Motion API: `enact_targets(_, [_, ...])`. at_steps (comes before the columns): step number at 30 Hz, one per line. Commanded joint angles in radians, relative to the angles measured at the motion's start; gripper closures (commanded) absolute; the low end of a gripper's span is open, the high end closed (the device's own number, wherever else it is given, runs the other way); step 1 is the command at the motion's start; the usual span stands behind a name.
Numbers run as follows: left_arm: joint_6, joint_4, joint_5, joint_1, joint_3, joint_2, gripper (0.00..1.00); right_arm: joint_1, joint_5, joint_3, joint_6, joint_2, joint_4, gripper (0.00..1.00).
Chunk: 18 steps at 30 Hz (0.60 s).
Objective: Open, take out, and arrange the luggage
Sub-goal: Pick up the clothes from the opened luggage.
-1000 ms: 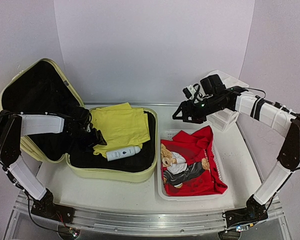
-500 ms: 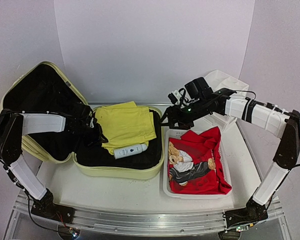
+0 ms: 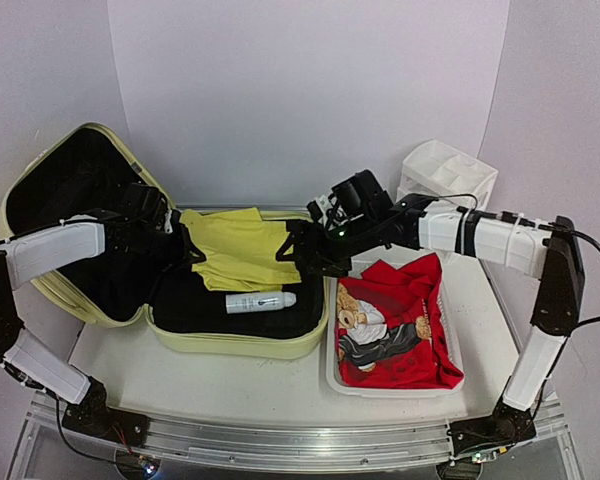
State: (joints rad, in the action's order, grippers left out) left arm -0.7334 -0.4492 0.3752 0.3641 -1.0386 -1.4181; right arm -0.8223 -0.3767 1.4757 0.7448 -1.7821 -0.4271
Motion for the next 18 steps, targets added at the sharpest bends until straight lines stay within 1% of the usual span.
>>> enact_targets(1, [-0.010,0.053,0.013,-0.023,-0.081,0.074,1.00,-0.031,0.082,0.088,0.227,-0.085,0.119,0.08])
enact_targets(4, [-0.020,0.054,0.012,-0.037,-0.076,0.089,1.00,-0.036,0.122,0.120,0.367,-0.148,0.120,0.08])
enact_targets(8, [-0.037,0.055,0.023,-0.056,-0.063,0.113,1.00,-0.043,0.159,0.161,0.475,-0.230,0.160,0.07])
enact_targets(14, [-0.052,0.055,0.063,-0.073,-0.049,0.133,1.00,-0.042,0.196,0.280,0.478,-0.370,0.185,0.07])
enact_targets(18, [-0.064,0.057,0.079,-0.084,-0.038,0.140,1.00,-0.042,0.231,0.312,0.491,-0.428,0.186,0.02])
